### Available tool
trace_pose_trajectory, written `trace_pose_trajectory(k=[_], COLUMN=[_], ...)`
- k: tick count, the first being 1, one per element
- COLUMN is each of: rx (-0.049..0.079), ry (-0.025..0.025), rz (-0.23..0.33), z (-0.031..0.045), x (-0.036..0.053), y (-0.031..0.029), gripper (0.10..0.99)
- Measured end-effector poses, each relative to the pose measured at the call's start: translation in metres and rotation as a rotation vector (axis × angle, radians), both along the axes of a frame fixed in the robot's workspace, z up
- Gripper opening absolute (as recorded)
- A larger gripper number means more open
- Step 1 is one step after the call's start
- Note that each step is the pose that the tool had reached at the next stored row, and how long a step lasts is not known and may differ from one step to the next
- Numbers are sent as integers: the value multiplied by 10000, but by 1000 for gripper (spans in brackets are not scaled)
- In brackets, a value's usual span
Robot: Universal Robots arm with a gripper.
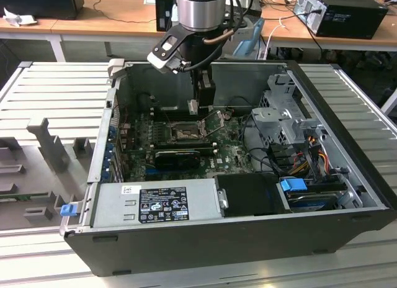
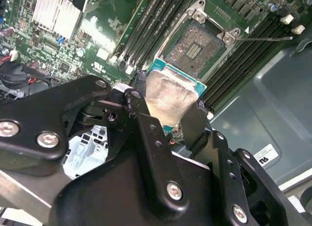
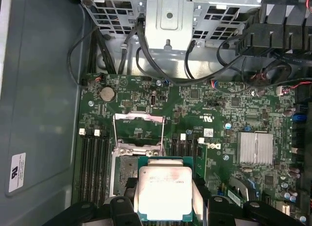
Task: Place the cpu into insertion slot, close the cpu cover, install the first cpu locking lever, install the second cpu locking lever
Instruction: 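Place the cpu into insertion slot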
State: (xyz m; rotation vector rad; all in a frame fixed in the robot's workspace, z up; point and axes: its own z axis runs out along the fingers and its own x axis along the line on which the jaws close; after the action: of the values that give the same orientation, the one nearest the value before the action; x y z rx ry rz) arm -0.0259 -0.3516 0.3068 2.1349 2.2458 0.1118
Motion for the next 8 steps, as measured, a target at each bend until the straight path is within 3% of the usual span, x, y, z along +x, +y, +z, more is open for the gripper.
trace_pose_trajectory(k=[8], rx=[1], ry=[1], rz=[-61], z=[-50], x=[-106], y=[0], gripper=[529])
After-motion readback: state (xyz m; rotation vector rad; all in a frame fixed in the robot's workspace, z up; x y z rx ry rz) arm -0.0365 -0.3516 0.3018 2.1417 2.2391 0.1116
